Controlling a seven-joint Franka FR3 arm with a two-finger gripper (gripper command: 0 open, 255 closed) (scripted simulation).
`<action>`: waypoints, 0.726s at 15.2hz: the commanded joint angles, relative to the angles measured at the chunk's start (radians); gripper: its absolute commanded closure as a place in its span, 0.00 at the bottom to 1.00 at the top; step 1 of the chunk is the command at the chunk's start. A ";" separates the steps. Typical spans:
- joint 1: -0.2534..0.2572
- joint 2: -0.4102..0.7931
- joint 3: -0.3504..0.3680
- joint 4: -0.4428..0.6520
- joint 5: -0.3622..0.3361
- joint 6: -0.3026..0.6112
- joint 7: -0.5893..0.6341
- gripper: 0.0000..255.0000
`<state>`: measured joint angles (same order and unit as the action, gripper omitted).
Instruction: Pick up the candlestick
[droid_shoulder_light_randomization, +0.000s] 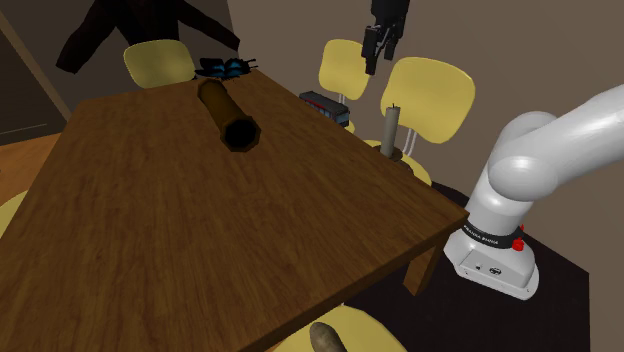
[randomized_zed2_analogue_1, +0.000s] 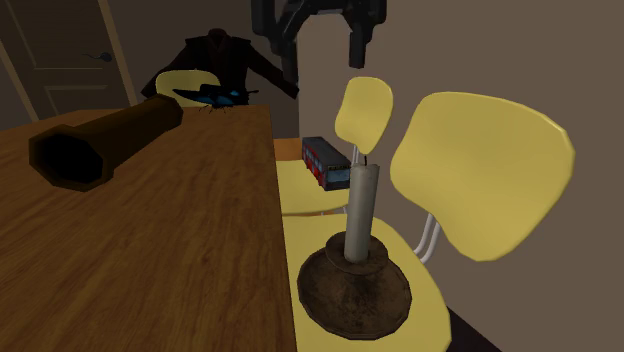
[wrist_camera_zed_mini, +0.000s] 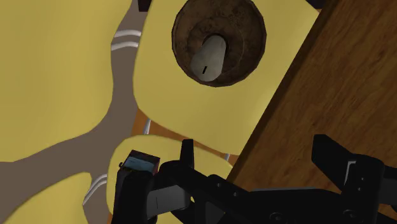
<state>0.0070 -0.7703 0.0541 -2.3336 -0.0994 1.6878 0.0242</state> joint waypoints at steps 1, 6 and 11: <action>0.000 0.000 0.000 0.000 0.000 0.000 0.000 0.00; -0.032 -0.046 -0.087 -0.141 0.030 0.031 -0.008 0.00; -0.060 -0.074 -0.143 -0.246 0.043 0.062 -0.015 0.00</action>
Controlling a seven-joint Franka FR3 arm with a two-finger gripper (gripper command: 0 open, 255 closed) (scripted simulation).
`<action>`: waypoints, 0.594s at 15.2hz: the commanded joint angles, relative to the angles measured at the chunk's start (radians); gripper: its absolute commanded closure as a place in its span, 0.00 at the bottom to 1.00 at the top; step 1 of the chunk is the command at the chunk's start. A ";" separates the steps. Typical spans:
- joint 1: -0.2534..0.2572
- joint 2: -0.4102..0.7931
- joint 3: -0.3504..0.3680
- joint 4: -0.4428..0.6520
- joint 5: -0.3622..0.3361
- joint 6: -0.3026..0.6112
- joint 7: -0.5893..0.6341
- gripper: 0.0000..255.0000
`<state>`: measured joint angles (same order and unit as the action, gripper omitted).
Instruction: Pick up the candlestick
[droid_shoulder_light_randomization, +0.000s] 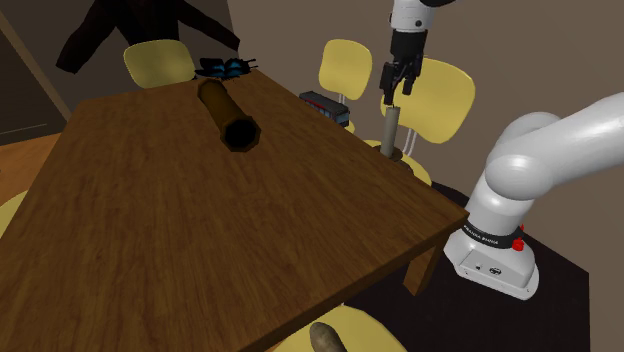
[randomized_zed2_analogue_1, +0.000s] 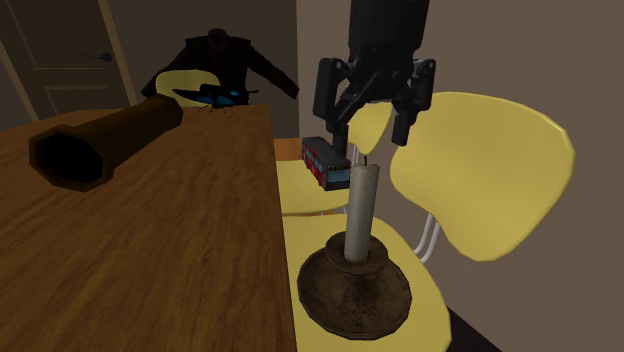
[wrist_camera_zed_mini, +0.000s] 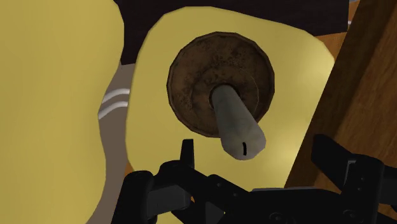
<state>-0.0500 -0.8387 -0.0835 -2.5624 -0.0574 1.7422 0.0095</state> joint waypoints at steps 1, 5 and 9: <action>-0.003 -0.006 -0.006 -0.031 0.001 0.020 0.000 0.00; -0.005 -0.007 -0.009 -0.085 -0.002 0.074 0.000 0.00; -0.005 -0.005 -0.010 -0.106 -0.004 0.096 0.000 1.00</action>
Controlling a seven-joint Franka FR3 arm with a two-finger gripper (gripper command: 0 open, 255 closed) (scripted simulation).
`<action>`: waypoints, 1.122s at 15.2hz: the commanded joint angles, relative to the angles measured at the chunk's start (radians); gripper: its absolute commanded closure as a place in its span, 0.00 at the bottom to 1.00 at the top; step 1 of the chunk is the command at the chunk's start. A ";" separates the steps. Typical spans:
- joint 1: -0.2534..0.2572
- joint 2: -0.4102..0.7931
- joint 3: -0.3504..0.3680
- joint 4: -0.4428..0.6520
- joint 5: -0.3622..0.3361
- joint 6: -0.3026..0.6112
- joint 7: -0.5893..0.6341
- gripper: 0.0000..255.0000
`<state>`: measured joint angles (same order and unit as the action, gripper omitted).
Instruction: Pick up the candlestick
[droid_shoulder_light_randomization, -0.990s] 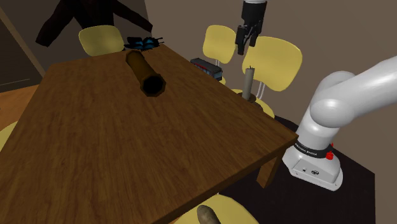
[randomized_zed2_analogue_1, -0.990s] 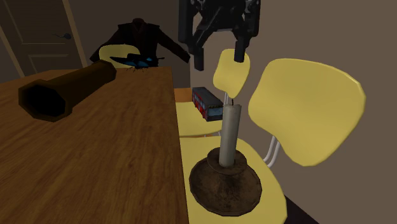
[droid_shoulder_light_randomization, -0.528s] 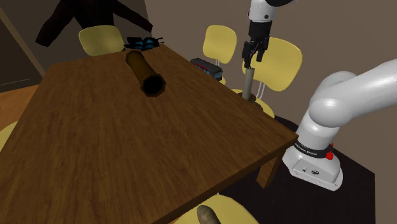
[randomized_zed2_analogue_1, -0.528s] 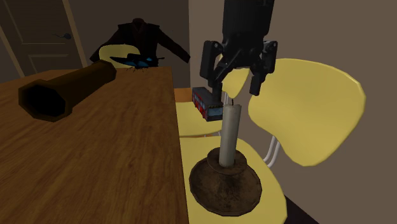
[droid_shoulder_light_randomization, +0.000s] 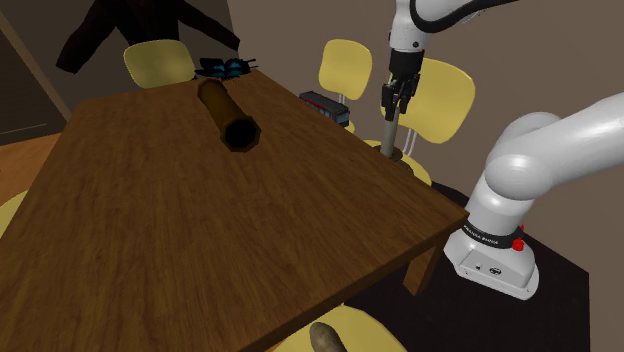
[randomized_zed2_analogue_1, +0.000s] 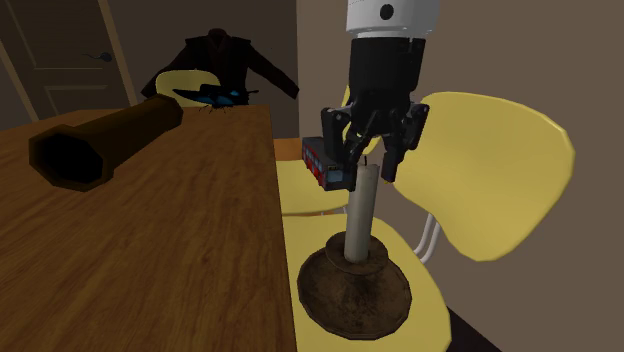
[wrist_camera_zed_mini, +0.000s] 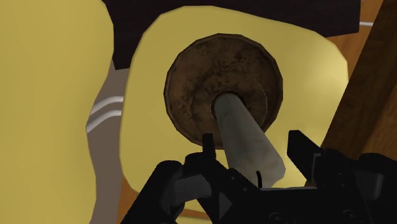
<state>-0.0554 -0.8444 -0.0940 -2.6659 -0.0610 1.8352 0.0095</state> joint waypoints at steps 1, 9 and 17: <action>0.000 0.001 0.000 -0.002 0.000 0.003 0.000 1.00; 0.000 0.000 0.000 -0.002 0.000 0.003 0.000 1.00; 0.003 0.002 0.006 0.106 0.006 -0.104 0.000 1.00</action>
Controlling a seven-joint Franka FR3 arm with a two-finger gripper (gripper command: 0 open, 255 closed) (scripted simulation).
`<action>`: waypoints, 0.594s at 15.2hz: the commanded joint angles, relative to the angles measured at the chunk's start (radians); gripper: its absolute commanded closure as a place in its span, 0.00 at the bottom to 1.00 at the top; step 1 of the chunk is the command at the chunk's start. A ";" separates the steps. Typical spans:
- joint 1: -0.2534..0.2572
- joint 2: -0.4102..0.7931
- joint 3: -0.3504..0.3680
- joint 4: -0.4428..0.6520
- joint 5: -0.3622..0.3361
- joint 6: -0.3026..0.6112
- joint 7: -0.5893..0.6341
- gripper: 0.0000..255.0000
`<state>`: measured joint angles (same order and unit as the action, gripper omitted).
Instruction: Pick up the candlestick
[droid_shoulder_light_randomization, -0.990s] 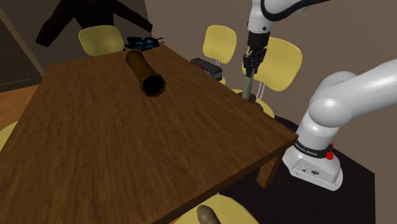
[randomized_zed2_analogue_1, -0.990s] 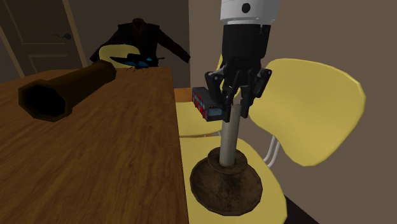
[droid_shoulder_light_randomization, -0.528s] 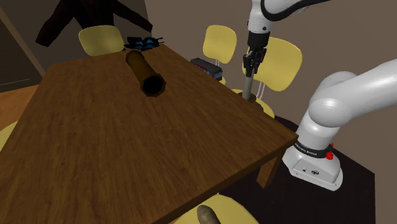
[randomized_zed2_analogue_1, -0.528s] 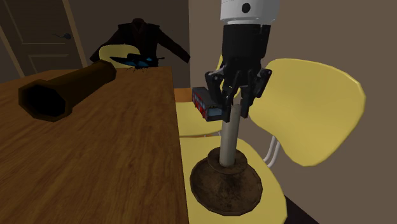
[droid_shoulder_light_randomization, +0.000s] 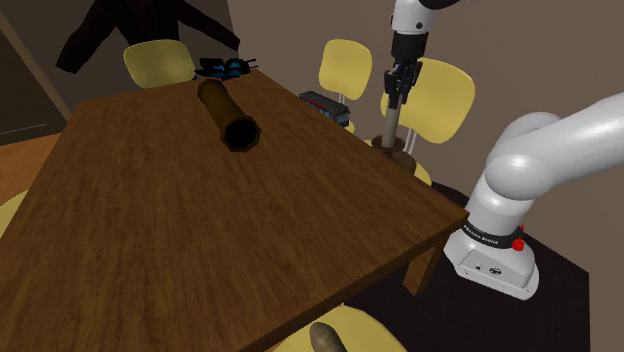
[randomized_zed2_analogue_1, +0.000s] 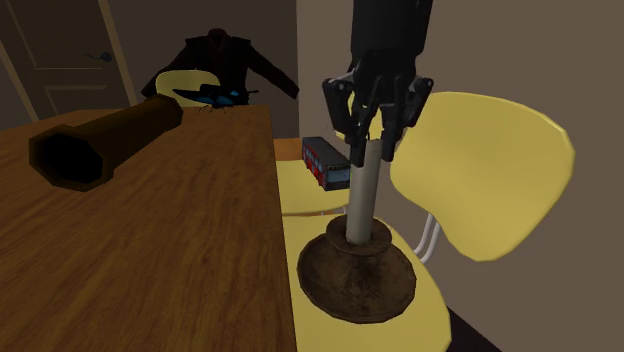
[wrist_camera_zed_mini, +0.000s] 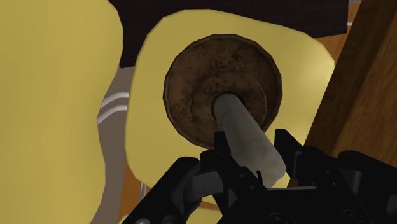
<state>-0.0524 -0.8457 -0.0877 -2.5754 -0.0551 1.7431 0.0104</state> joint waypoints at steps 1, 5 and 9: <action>0.000 0.004 0.001 0.030 0.001 -0.025 -0.001 1.00; 0.002 0.011 0.003 0.088 0.004 -0.076 -0.001 1.00; 0.003 0.017 0.004 0.120 0.005 -0.102 -0.001 1.00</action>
